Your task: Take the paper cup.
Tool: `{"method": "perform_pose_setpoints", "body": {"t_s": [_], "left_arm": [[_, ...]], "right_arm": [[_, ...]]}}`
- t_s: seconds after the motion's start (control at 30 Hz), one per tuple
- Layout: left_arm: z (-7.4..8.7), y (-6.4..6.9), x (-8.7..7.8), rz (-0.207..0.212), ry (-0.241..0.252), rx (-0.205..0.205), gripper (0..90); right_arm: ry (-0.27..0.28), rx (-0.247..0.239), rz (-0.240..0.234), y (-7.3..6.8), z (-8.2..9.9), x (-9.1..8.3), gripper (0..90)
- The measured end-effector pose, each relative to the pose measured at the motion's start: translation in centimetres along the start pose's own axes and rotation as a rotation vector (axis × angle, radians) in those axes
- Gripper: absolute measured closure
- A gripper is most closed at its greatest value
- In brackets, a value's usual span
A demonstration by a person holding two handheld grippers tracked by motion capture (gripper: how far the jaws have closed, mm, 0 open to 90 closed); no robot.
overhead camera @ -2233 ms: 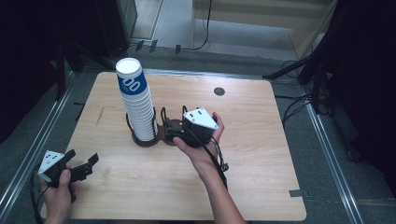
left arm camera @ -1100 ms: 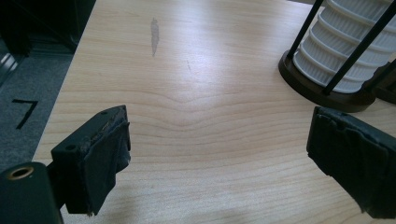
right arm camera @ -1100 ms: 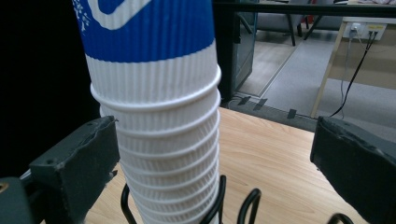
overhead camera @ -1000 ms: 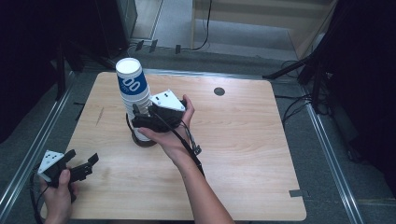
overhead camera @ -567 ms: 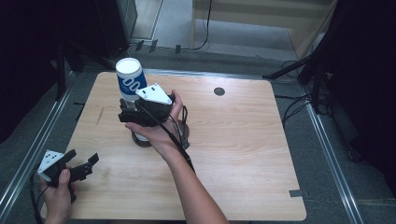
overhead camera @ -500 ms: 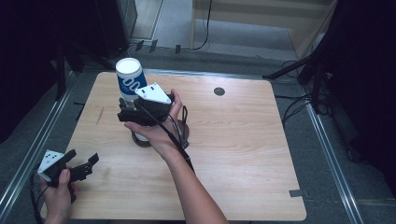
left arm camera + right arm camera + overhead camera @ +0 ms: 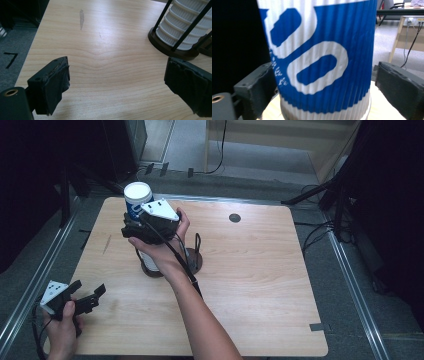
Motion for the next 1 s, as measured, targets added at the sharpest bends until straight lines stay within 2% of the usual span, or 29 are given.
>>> {"method": "perform_pose_setpoints", "body": {"t_s": [0.2, 0.27, 0.33, 0.37, 0.7, 1.0], "left_arm": [[0.0, 0.0, 0.0, -0.002, 0.002, -0.005, 6.7], [0.0, 0.0, 0.0, -0.001, 0.002, -0.004, 6.7], [0.0, 0.0, 0.0, -0.001, 0.002, -0.004, 6.7], [0.0, 0.0, 0.0, 0.0, 0.002, -0.005, 6.7], [0.0, 0.0, 0.0, 0.001, 0.002, -0.003, 6.7], [-0.1, 0.0, 0.0, 0.001, 0.003, -0.002, 6.7]], "right_arm": [[0.019, 0.026, -0.024, 0.2, -0.1, 0.5, 9.3], [0.027, 0.018, -0.03, -0.1, -0.2, 0.6, 15.9], [0.031, 0.008, -0.028, -0.2, -0.2, 0.5, 16.9], [0.036, -0.006, -0.01, -0.4, -0.2, 0.6, 17.4], [0.04, -0.009, 0.004, -0.4, -0.4, 0.5, 18.0], [0.08, -0.016, -0.006, -0.6, -1.9, -0.2, 19.4]]}}
Point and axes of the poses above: each handheld gripper's, and its own axes: x roughly forward along the jaws, z roughly out of its underside, y roughly to its right, the point moved 10 cm from there along x, roughly forward along the jaws, and after that the axes turned 7 degrees about -y, right-handed, at the moved point
